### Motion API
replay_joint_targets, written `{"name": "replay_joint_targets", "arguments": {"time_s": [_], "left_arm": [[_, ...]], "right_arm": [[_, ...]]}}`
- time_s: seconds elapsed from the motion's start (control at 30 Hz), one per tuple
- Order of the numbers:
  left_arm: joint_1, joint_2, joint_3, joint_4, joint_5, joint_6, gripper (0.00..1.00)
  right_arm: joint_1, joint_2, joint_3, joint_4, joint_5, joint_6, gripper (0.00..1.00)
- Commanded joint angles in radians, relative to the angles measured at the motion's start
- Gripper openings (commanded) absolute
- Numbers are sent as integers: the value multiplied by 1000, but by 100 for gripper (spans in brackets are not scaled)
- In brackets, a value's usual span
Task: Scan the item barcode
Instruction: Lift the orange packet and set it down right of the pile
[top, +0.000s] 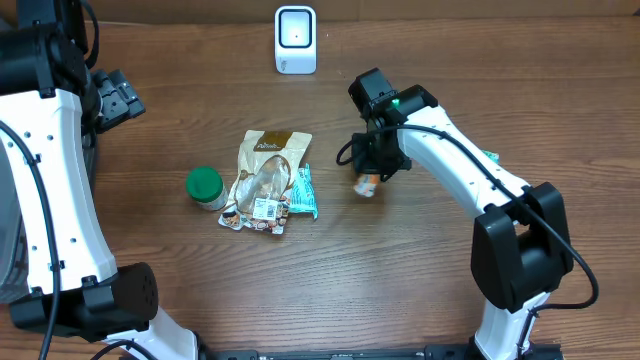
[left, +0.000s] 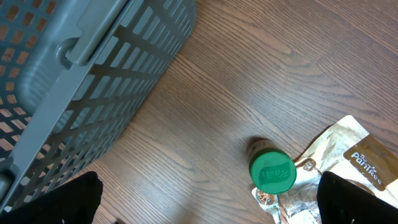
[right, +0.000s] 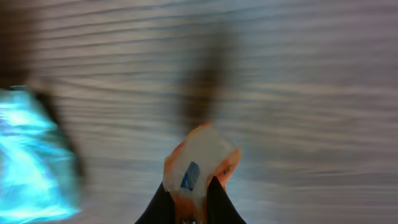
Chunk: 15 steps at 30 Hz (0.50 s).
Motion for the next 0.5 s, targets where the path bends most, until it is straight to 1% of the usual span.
{"name": "replay_joint_targets", "arguments": {"time_s": [0.0,0.03,0.1,0.13,0.17,0.23,0.27,0.3,0.37,0.47], "left_arm": [[-2,-4,2,-2,-13,15,100],[-2,-4,2,-2,-13,15,100],[-2,-4,2,-2,-13,15,100],[-2,-4,2,-2,-13,15,100],[-2,-4,2,-2,-13,15,100],[-2,-4,2,-2,-13,15,100],[-2,-4,2,-2,-13,15,100],[-2,-4,2,-2,-13,15,100],[-2,-4,2,-2,-13,15,100],[-2,-4,2,-2,-13,15,100]], "right_arm": [[7,41,18,1,163,-145,12],[8,43,18,3,173,-168,16],[14,45,18,14,190,-213,22],[19,45,18,23,189,-240,27],[29,45,18,33,189,-269,37],[45,45,18,46,187,-283,50],[51,45,18,49,179,-283,54],[53,45,19,50,164,-283,61],[54,45,20,47,117,-273,65],[38,44,20,29,52,-220,66]]}}
